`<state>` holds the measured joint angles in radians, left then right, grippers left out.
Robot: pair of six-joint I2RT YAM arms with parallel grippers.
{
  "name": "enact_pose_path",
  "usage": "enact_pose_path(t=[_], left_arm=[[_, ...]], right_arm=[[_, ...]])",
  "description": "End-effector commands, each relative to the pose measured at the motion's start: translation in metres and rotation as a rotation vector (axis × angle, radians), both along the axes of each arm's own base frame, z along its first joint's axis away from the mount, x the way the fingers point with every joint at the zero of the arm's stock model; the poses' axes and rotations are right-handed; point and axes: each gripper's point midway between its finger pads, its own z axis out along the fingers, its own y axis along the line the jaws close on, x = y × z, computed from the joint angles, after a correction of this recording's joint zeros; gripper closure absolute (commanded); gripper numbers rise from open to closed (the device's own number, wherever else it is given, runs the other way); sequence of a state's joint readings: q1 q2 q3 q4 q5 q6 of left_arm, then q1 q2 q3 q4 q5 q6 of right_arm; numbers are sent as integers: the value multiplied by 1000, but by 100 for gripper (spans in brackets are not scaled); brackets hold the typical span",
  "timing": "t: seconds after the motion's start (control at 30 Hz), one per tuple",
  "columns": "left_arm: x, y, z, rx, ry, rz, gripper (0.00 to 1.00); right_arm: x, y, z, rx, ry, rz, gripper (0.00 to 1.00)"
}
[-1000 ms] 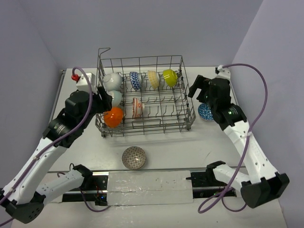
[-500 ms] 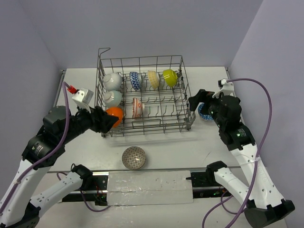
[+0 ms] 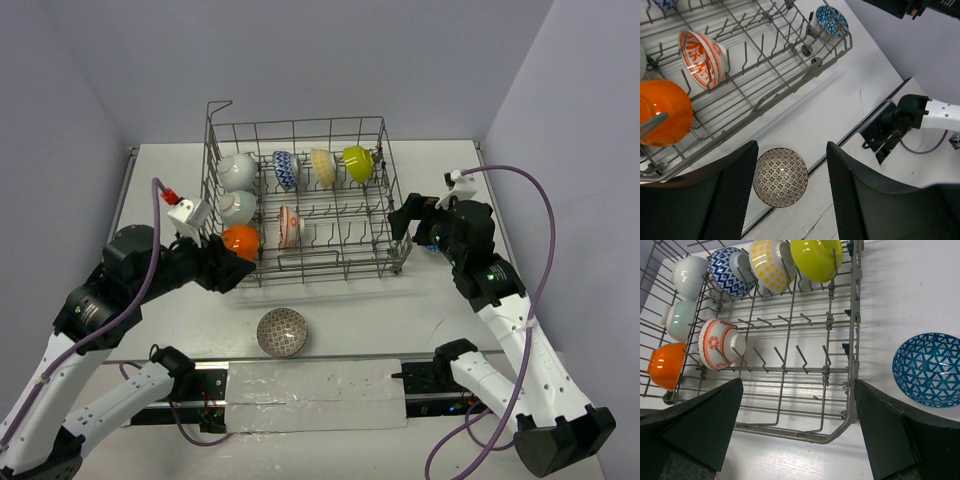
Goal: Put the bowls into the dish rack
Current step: Pick up the bowl from the corner of the board.
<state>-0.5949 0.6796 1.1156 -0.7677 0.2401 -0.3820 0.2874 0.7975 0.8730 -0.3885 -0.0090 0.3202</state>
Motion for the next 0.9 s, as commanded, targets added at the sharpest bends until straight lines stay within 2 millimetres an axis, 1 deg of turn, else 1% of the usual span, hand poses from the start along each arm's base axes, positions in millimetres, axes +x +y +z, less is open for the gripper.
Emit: enact_pose_path(t=[0.0, 0.07, 0.1, 0.17, 0.2, 0.23, 0.27, 0.3, 0.33, 0.37, 0.4, 0.47, 0.53, 0.57, 0.63, 0.67, 0.77, 0.83, 0.87], left_arm=[[1, -16, 1, -14, 2, -70, 39], [5, -17, -9, 19, 18, -55, 40], [8, -20, -21, 55, 43, -55, 41], [9, -26, -33, 85, 68, -63, 44], [5, -35, -43, 114, 91, -89, 45], [4, -38, -48, 133, 93, -94, 46], [10, -37, -52, 165, 84, -48, 46], [2, -48, -60, 201, 103, -83, 46], [-3, -53, -63, 219, 111, -99, 46], [0, -57, -70, 256, 111, -75, 46], [-15, -69, -70, 265, 107, -122, 46], [-24, -78, -77, 312, 85, -127, 44], [-31, -82, -83, 338, 99, -135, 44], [-38, -87, -90, 361, 109, -161, 44], [-45, -89, -99, 394, 128, -171, 44], [-53, -94, -105, 416, 134, -195, 43], [-65, -98, -118, 457, 157, -214, 43], [-68, -99, -122, 479, 155, -207, 44], [-73, -100, -128, 507, 165, -206, 44]], right_arm=[[2, 5, 17, 23, -78, 27, 1], [2, 8, 17, 24, -78, 46, 1], [1, 8, 16, 25, -74, 49, 2], [1, 8, 16, 26, -76, 47, 2], [1, 8, 15, 23, -73, 48, 2], [1, 8, 15, 23, -72, 49, 2], [0, 7, 16, 22, -75, 45, 2], [0, 7, 17, 27, -80, 44, 2], [0, 7, 15, 28, -77, 41, 2], [-1, 8, 16, 31, -82, 46, 2], [-1, 8, 16, 32, -83, 49, 2], [-1, 9, 15, 32, -76, 53, 3], [-1, 9, 13, 33, -69, 54, 3], [-1, 10, 14, 36, -71, 55, 3], [-1, 9, 13, 34, -67, 50, 4], [-2, 9, 14, 31, -68, 53, 4], [-4, 5, 15, 29, -78, 37, 4], [-5, 3, 18, 30, -90, 29, 4], [-5, 3, 18, 30, -92, 28, 4]])
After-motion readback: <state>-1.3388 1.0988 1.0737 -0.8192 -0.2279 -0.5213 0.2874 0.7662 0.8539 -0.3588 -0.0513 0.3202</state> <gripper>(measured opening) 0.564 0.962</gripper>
